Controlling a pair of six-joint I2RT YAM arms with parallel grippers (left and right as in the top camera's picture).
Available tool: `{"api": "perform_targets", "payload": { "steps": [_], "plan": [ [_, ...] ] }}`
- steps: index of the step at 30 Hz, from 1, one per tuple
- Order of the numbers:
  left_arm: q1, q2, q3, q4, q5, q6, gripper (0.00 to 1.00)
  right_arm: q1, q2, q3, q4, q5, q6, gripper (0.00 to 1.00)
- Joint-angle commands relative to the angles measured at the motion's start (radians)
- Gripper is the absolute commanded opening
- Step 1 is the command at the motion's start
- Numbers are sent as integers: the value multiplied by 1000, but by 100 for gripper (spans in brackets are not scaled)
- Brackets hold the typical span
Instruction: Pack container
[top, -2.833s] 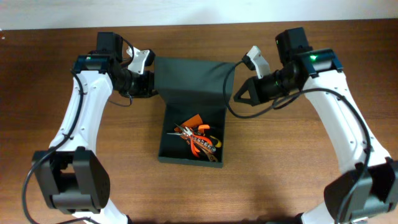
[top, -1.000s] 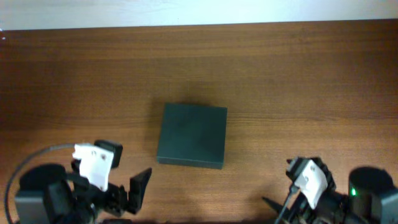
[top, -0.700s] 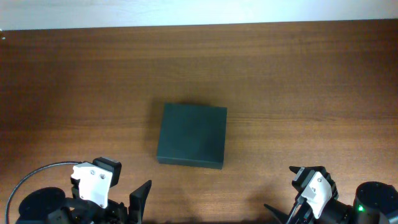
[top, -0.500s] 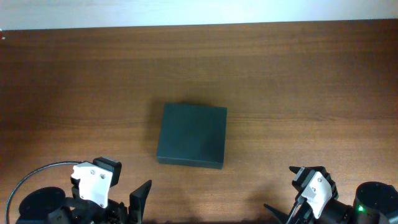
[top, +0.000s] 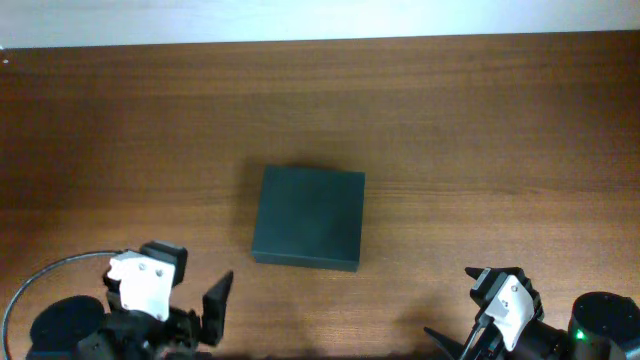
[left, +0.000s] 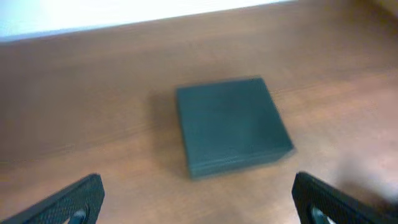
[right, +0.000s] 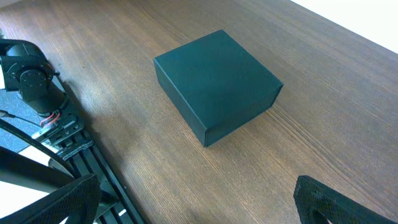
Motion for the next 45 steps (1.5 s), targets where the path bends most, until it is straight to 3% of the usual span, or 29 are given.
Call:
{"api": "perform_targets", "payload": {
  "steps": [1, 10, 18, 33, 39, 45],
  "plan": [
    [-3, -58, -97, 95, -90, 64, 99, 2, -5, -5, 6, -16, 3, 99],
    [-3, -274, -517, 397, -133, 105, 99, 2, -5, -5, 6, -16, 3, 99],
    [71, -423, -809, 538, -143, 104, 99, 2, -5, -5, 6, -16, 3, 99],
    [95, -548, -986, 537, -211, 97, 99, 2, -5, -5, 6, -16, 3, 99],
    [95, -548, -1036, 541, -301, -90, 99, 2, -5, -5, 6, -16, 3, 99],
    [95, -548, -1042, 541, -340, -97, 99, 2, -5, -5, 6, -16, 3, 99]
  ]
}}
